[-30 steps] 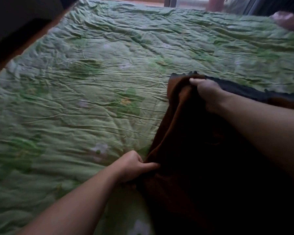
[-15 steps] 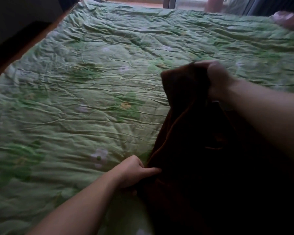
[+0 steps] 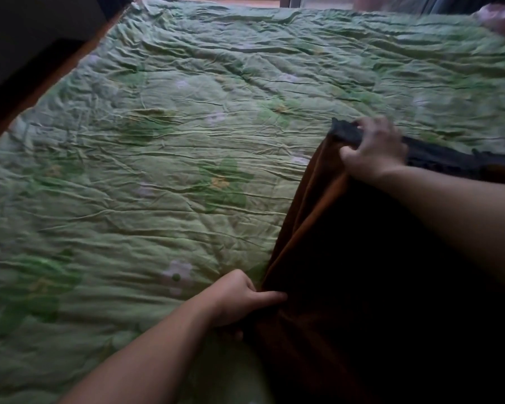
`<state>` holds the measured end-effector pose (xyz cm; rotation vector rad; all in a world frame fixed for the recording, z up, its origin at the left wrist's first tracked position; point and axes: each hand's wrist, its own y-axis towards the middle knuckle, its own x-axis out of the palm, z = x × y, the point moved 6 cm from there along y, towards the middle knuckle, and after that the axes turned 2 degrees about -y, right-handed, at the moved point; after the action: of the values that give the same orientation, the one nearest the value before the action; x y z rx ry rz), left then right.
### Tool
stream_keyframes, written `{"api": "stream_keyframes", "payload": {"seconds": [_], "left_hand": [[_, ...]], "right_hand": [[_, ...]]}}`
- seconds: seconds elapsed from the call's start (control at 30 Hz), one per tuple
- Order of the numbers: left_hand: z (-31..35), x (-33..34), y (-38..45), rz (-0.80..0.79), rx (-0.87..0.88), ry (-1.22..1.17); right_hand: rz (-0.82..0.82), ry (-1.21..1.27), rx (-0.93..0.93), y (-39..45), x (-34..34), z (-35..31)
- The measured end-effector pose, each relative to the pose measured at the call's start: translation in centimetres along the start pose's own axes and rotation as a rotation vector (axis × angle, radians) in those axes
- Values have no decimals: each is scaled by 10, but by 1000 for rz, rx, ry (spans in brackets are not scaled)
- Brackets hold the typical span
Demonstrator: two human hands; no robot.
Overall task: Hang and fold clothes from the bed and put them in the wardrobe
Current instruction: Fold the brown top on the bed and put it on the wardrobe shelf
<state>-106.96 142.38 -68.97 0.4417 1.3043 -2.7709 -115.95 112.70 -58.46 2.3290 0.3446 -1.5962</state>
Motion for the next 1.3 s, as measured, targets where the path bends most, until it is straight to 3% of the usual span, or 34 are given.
{"api": "stream_keyframes", "payload": {"seconds": [0.07, 0.13, 0.27, 0.37, 0.43, 0.67, 0.9, 1.07, 1.2, 1.3], "left_hand": [[0, 0, -1, -7, -1, 2], [-1, -1, 0, -8, -6, -7], [-1, -1, 3, -27, -12, -6], [-2, -2, 5, -36, -10, -9], [-3, -2, 6, -40, -9, -4], [-3, -4, 6, -38, -11, 6], [-2, -3, 6, -38, -13, -7], [-3, -4, 7, -39, -26, -4], [-3, -4, 7, -11, -24, 1], [-2, -3, 7, -5, -22, -3]], "right_hand": [[-67, -54, -316, -11, 7, -40], [-226, -191, -389, -18, 23, -58], [-198, -488, -254, -8, 27, -54], [-153, -592, -196, 5, 25, -44], [-205, -632, -131, 11, 25, -35], [-331, -316, 176, 10, 37, -19], [-432, -393, 151, 3, 50, -29], [-214, -66, 208, 10, 45, -30], [-282, 279, 60, 7, 64, -43], [77, 127, 8, 8, 35, -22]]}}
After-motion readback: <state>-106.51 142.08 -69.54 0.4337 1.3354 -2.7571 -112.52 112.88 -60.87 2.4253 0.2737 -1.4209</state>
